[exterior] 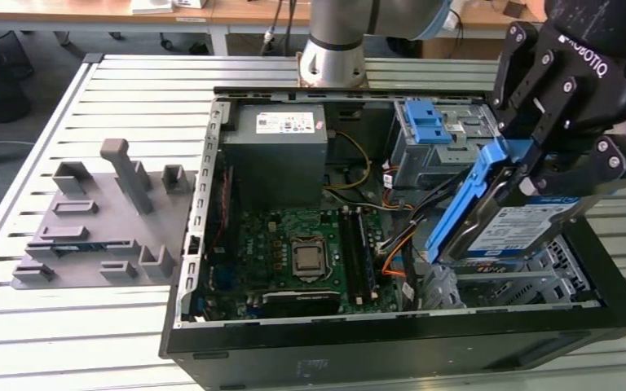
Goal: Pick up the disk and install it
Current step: 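Insert the disk into the insertion slot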
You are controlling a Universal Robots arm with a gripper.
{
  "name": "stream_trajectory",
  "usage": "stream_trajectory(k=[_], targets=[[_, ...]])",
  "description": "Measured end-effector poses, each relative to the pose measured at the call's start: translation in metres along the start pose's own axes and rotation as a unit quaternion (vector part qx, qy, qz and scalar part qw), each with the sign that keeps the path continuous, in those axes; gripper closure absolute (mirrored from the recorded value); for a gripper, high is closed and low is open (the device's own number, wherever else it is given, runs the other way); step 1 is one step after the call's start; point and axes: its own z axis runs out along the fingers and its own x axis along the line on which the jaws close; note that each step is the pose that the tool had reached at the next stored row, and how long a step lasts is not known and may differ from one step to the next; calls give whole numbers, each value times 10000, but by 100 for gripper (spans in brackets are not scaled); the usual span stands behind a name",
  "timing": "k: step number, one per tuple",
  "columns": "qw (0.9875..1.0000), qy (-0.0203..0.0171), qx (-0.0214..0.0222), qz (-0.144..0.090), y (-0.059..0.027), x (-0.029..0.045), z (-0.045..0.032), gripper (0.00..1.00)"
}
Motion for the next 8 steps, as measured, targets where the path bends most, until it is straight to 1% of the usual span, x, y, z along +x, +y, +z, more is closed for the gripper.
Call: stream_trajectory(k=[4,8], targets=[[10000,1,0,0,-71,-2,5,63],[10000,1,0,0,-86,-2,7,63]])
